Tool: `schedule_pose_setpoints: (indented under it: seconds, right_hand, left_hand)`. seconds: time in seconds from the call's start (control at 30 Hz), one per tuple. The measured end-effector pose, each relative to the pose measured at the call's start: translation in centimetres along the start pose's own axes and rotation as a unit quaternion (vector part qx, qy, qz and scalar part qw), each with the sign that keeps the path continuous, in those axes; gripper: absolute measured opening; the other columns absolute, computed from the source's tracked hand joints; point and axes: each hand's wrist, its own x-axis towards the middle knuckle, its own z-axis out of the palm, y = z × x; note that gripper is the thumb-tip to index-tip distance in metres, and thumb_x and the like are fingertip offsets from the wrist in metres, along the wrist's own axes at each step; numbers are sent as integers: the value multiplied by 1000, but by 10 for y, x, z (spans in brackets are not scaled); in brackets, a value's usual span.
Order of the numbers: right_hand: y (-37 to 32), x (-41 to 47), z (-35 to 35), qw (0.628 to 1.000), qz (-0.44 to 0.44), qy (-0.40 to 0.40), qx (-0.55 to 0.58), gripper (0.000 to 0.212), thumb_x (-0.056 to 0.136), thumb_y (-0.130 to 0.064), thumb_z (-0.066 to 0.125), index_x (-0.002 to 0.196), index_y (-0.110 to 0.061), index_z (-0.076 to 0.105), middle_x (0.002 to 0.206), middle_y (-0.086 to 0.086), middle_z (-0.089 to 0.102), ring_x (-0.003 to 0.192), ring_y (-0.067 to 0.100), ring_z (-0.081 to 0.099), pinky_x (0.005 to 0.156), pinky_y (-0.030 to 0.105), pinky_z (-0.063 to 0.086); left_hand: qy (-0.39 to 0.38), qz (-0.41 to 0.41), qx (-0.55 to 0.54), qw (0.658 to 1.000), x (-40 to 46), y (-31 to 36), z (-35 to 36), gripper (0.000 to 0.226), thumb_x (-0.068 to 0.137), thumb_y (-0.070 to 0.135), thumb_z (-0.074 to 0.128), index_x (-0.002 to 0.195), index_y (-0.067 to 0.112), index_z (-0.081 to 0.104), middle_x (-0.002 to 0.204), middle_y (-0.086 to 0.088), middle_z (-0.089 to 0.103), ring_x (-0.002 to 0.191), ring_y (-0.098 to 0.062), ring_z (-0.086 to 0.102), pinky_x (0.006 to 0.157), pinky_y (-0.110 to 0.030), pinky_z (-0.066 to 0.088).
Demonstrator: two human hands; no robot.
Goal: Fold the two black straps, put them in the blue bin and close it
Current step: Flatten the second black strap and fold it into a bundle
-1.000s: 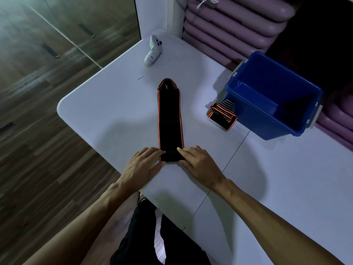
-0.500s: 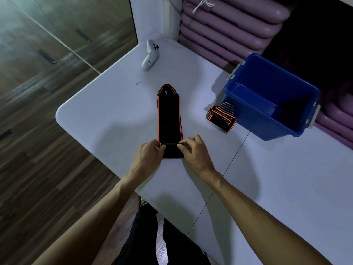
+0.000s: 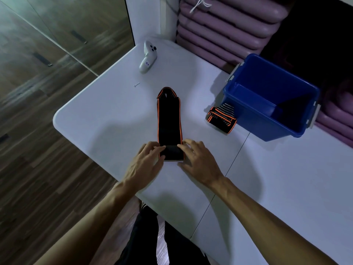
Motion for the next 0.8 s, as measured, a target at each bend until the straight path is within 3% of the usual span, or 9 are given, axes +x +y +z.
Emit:
schedule_pose_setpoints:
  seconds: [0.07,0.17,0.3,0.4,0.53,0.67,0.8]
  right_hand:
    - [-4,3,2,1000,-5,24,-6,53,84,-28,73,129,-5,58,129,12,57,103,32,56,78,46,56]
    - [-8,6,3,999,-12,46,-18,47,84,-23,73,124,-2,61,121,13,63,98,32,58,73,45,56]
    - [-5,8,0,999,-13,38,-12,46,91,-34,59,124,-3,62,117,10,66,96,30,58,73,42,56]
    - [-5,12,-5,998,15,4,58,52,94,-43,43,126,-6,60,119,7,63,100,29,53,81,42,53]
    - [-1,23,-11,991,43,-28,124,37,98,-37,50,121,-10,60,113,3,61,100,24,50,84,40,48]
    - [-1,34,-18,983,74,-31,166,34,98,-33,53,124,-12,59,114,4,64,99,20,50,85,33,46]
    - [-2,39,-22,975,92,-22,200,32,99,-29,54,127,-15,58,116,3,67,99,19,49,81,26,42]
  left_hand:
    - [-41,5,23,999,-2,-3,-3,51,92,45,48,129,10,55,124,-8,54,108,-24,55,83,-34,53]
    - [-53,4,38,998,0,-5,-4,50,93,44,42,129,11,55,122,-7,57,104,-27,59,79,-39,56]
    - [-59,38,23,997,8,-10,-11,54,101,44,27,127,9,57,113,-7,62,99,-26,60,80,-38,53]
    - [-73,22,-28,997,15,-15,-14,42,99,40,36,125,15,56,108,-1,58,99,-21,53,84,-32,47]
    - [-101,-39,-64,992,29,-16,-14,43,96,46,33,110,15,60,104,-1,52,98,-20,48,86,-31,41]
    - [-165,-116,-93,975,51,-20,-19,39,100,40,38,92,8,59,92,-7,54,82,-24,53,75,-34,42]
    - [-165,-84,-62,981,76,-28,-30,31,96,39,48,89,13,64,82,-3,59,70,-18,54,65,-28,39]
